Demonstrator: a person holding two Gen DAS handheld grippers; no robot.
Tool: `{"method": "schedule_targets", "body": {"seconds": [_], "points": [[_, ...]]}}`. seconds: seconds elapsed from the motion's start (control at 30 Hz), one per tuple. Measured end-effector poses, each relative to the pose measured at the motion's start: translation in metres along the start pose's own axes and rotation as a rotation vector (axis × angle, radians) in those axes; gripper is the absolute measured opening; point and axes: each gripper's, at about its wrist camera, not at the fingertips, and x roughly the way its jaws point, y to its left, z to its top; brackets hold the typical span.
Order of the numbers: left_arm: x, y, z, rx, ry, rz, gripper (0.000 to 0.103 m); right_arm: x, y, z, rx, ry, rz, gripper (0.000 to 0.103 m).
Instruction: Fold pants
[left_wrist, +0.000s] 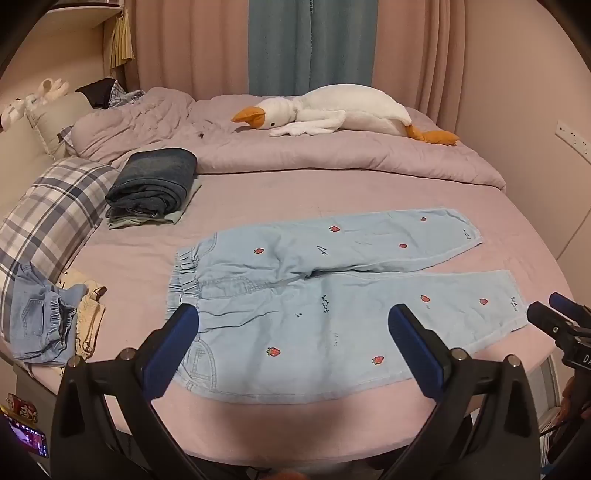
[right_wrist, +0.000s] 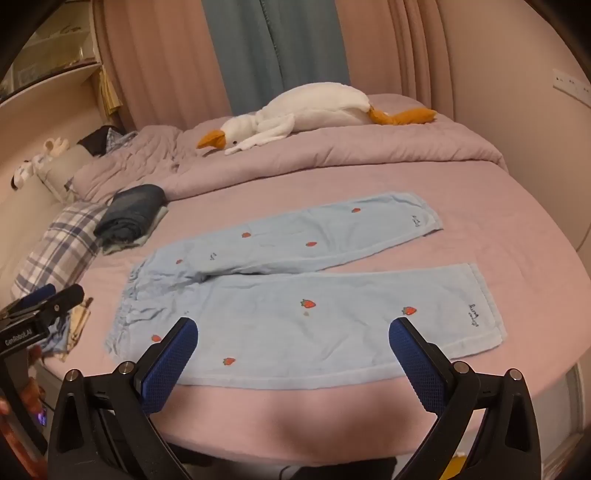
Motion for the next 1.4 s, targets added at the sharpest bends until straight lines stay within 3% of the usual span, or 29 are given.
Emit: {"method": "schedule_targets", "body": {"seconds": [1.4], "points": [[0.0029, -0.0009, 0.0011, 0.005, -0.026, -0.023, 0.102, -0.0017, -0.0003, 0.0053, -0.008, -0.008, -0.006, 0.103]]}}
